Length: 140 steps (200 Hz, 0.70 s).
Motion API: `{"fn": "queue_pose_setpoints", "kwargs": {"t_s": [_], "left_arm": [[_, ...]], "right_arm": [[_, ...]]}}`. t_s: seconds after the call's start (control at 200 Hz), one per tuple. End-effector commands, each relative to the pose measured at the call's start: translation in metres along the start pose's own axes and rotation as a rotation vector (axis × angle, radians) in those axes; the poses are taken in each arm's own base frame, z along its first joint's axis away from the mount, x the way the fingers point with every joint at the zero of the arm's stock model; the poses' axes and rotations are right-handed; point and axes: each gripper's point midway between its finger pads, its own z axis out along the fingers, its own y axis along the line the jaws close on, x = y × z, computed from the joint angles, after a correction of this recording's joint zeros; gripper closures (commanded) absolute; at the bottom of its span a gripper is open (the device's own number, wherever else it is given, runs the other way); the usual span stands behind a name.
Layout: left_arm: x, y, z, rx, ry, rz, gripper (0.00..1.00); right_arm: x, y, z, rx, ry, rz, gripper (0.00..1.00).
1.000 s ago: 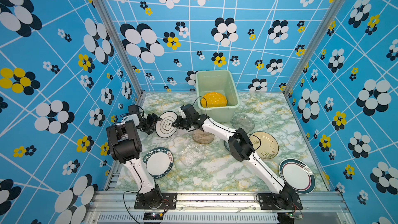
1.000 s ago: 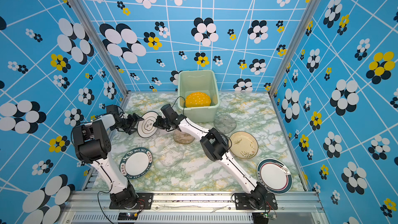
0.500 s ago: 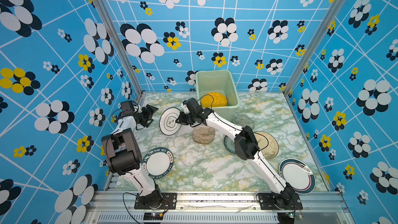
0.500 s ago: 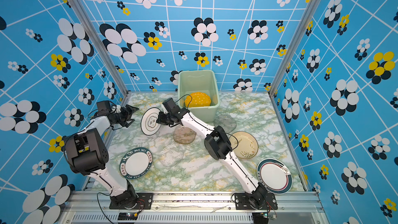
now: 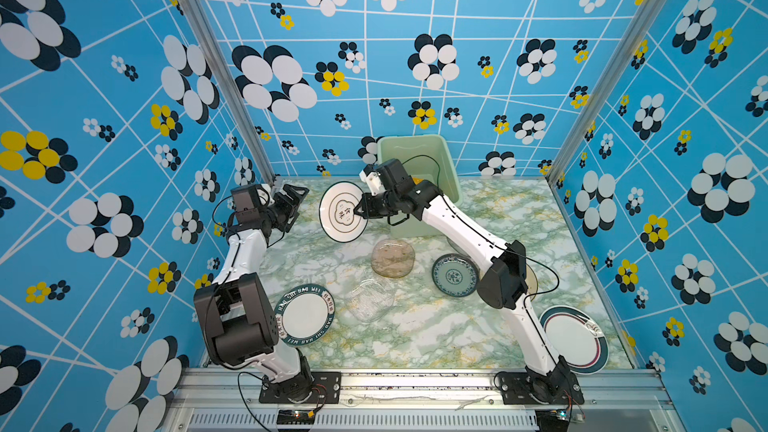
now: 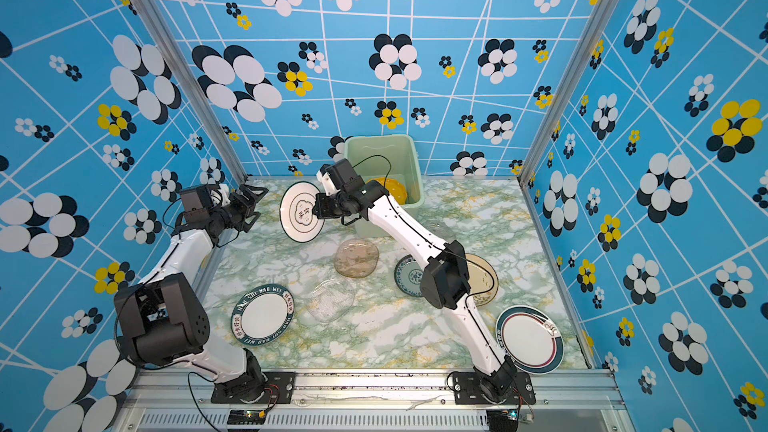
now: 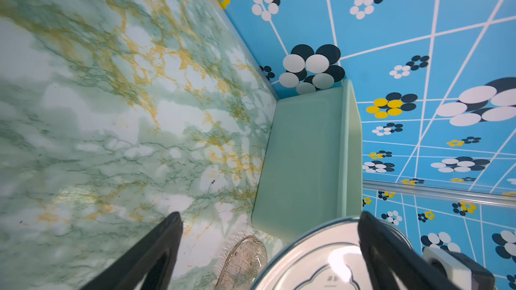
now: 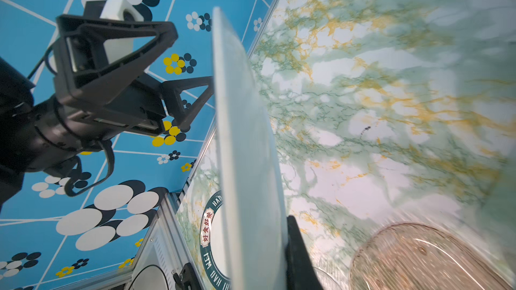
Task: Place the plates into the plastic bin on the countertop
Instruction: 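Lift the white plate and carry it over the green bin with the right gripper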
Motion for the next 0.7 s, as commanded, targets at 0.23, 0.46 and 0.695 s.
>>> {"fn": "queue_pose_setpoints", "kwargs": {"t_s": [0.23, 0.46, 0.695], "left_arm": [[0.054, -0.073, -0.009, -0.021, -0.010, 0.262, 0.01], [0.059, -0.130, -0.022, 0.060, -0.147, 0.493, 0.01], [0.096, -0.178, -0.014, 0.195, -0.104, 0.731, 0.01]], "right_arm": [[-0.072, -0.001, -0.119, 0.034, -0.227, 0.044, 1.00], [-0.104, -0.017, -0.161, 0.052, -0.354, 0.184, 1.00], [-0.121, -0.060, -0.182, 0.091, -0.440, 0.470, 1.00]]}}
